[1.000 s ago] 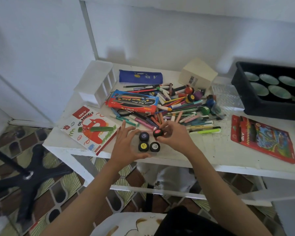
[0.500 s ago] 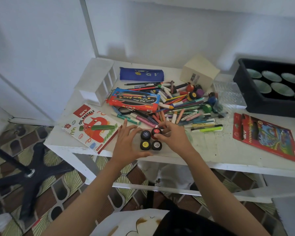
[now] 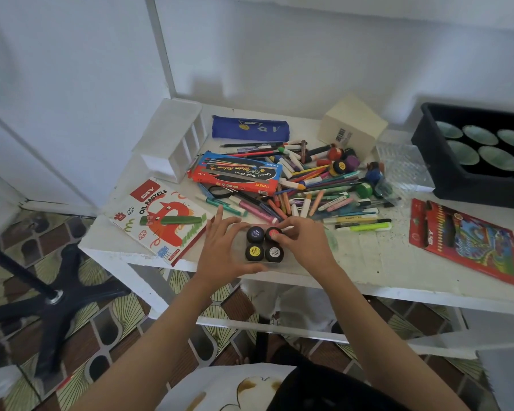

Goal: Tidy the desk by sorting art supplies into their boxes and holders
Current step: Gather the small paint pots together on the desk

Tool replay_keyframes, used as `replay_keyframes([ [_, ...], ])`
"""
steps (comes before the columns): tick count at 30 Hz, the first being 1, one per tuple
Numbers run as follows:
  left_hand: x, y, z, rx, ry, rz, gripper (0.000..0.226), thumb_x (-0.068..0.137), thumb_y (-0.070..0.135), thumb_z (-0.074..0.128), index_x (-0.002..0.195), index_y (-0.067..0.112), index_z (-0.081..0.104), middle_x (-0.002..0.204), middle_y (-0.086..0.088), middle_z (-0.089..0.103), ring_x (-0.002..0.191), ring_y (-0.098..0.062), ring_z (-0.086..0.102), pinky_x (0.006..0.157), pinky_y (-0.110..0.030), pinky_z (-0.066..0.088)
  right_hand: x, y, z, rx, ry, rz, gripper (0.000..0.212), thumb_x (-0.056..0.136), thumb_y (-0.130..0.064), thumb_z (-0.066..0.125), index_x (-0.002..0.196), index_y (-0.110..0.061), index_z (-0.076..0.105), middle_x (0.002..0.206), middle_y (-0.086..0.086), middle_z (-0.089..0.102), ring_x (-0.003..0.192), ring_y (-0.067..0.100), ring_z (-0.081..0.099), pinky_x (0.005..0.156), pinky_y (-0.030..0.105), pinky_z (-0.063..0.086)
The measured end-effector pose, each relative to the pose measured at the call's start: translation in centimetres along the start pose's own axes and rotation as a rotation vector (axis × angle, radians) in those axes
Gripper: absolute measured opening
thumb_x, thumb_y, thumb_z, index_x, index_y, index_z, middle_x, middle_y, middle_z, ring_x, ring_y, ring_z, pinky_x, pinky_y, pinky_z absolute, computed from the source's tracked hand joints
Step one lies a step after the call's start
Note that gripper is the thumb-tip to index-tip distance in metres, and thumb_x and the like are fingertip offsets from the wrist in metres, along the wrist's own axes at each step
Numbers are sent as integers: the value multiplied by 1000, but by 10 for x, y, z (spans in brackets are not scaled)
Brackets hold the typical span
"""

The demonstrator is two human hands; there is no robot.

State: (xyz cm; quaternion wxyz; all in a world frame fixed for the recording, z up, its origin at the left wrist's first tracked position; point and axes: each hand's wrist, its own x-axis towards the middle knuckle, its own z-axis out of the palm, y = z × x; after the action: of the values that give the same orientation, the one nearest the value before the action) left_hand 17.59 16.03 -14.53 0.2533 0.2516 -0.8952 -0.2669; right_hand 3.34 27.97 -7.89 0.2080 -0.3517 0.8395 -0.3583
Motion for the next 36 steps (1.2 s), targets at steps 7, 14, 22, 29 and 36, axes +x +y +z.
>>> replay_keyframes([
  [7, 0, -2, 2, 48, 5, 14, 94, 51, 81, 59, 118, 15, 58, 129, -4, 51, 144, -21, 9, 115, -41, -2, 2, -7, -1, -221, -1, 23, 19, 82, -29, 70, 82, -18, 54, 78, 1, 61, 79, 19, 58, 66, 29, 45],
  [14, 1, -1, 1, 38, -11, -8, 88, 50, 74, 64, 117, 17, 56, 131, -1, 48, 145, -19, 6, 115, -47, 0, 6, -13, -4, -338, -75, -19, 27, 85, -37, 65, 85, -17, 46, 81, 2, 57, 75, 20, 53, 62, 29, 39],
  [22, -2, 9, 8, 31, 8, -46, 87, 53, 85, 58, 121, 31, 51, 142, 0, 38, 146, -21, -2, 114, -50, -6, 46, 11, -64, -267, 85, -69, 26, 92, -35, 56, 84, -13, 66, 71, -1, 60, 62, 10, 52, 59, 23, 39],
  [29, 1, 23, 11, 61, -100, -180, 92, 46, 78, 62, 129, 40, 44, 155, 6, 14, 143, -16, -19, 112, -48, -15, 136, 62, -112, -479, 161, -144, 37, 87, -11, 59, 123, -10, 55, 125, 14, 51, 113, 32, 50, 94, 41, 43],
  [36, 3, 24, 6, -30, -135, -277, 93, 33, 94, 55, 118, 57, 43, 154, 17, -6, 132, -2, -38, 110, -43, -21, 165, 77, -108, -660, 156, -219, 45, 84, -24, 67, 124, -9, 52, 131, 13, 45, 120, 32, 42, 88, 43, 48],
])
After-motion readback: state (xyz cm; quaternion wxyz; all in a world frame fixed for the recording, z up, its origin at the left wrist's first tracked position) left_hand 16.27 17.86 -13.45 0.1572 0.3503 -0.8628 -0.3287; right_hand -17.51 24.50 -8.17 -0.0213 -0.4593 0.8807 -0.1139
